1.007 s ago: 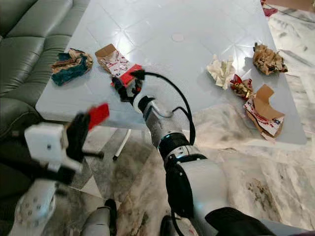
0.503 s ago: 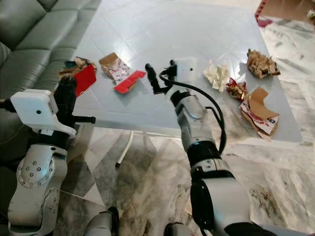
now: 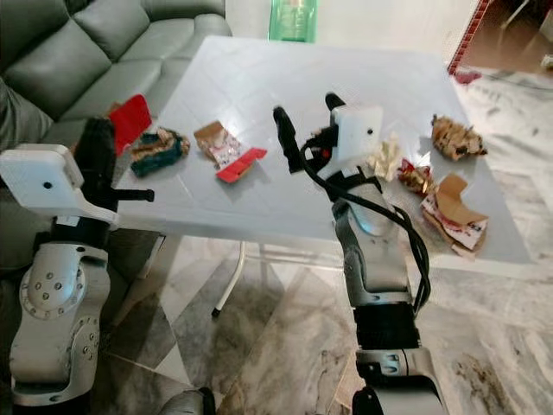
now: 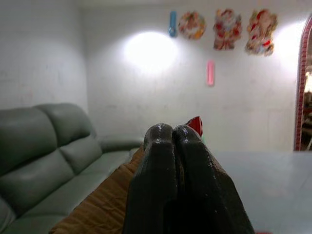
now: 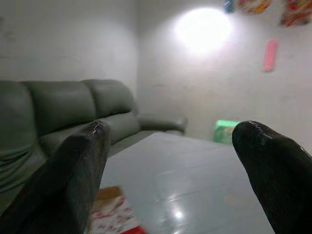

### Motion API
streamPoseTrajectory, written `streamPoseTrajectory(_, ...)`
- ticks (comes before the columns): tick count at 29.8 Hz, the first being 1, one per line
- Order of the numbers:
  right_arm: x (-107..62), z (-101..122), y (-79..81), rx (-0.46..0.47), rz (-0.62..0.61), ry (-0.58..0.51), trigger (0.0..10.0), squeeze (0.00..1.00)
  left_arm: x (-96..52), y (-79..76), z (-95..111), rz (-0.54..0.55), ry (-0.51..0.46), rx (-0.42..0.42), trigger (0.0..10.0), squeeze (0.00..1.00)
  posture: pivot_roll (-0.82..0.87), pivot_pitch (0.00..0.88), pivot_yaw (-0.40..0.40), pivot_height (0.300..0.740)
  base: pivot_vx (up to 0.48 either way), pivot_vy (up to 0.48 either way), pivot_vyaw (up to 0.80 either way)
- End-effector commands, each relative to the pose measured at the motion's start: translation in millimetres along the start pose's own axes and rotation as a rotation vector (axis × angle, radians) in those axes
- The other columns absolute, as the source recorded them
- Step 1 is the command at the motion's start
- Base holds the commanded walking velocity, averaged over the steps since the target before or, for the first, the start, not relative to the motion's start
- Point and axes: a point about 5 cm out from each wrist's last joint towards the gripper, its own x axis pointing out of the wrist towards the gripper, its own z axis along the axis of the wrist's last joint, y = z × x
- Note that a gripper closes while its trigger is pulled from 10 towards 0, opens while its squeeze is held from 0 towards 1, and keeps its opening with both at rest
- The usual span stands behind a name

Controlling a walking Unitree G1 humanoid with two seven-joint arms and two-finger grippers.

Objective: Picking trash to rubbish bin

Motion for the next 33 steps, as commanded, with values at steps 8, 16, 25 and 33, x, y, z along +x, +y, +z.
streamPoseTrajectory(8, -2.2, 4.3, 2.7, 0.003, 0.005, 0.028, 10.0, 0.0, 0.5, -3.1, -1.9, -0.023, -0.003, -0.015, 0.0, 0.0, 0.03, 0.053, -0.011, 0.74, 0.451, 0.0, 0.0)
streamPoseTrajectory(16, -1.6, 4.4, 8.7, 0.023, 0.035, 0.046, 10.0, 0.0, -0.9, -3.5, -3.4, -0.016, 0.002, -0.015, 0.0, 0.0, 0.03, 0.053, -0.017, 0.74, 0.425, 0.0, 0.0)
streamPoseTrajectory(25, -0.4, 5.0, 10.3, 0.037, 0.05, 0.054, 10.0, 0.0, -2.5, -3.1, -4.9, -0.006, 0.005, -0.021, 0.0, 0.0, 0.04, 0.052, -0.023, 0.74, 0.353, 0.0, 0.0)
streamPoseTrajectory(33, 2.0, 7.5, 15.0, 0.0, 0.104, 0.046, 10.0, 0.0, -4.7, -2.7, -6.3, 0.017, 0.011, -0.009, 0.0, 0.0, 0.04, 0.047, -0.032, 0.74, 0.0, 0.0, 0.3)
